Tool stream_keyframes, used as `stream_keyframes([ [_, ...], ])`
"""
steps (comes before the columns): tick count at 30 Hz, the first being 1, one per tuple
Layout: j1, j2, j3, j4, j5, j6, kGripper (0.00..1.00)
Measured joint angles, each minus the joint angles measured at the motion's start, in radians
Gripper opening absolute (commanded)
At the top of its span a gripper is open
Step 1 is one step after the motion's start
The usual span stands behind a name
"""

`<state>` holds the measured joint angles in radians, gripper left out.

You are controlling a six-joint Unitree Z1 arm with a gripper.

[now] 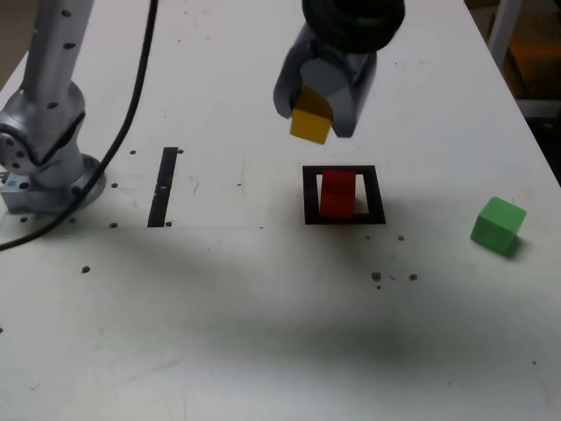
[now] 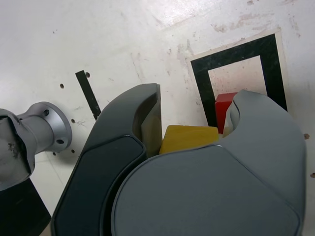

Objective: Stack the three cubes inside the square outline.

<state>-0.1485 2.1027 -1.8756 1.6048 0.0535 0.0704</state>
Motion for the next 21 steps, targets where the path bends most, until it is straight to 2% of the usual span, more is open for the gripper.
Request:
stream_keyframes([
  [6, 0.008, 0.046, -0.007, -0.015, -0.008, 0.019, 0.25],
  [21, 0.054, 0.087, 0.027, -0.108, -0.075, 0.009, 0.27],
])
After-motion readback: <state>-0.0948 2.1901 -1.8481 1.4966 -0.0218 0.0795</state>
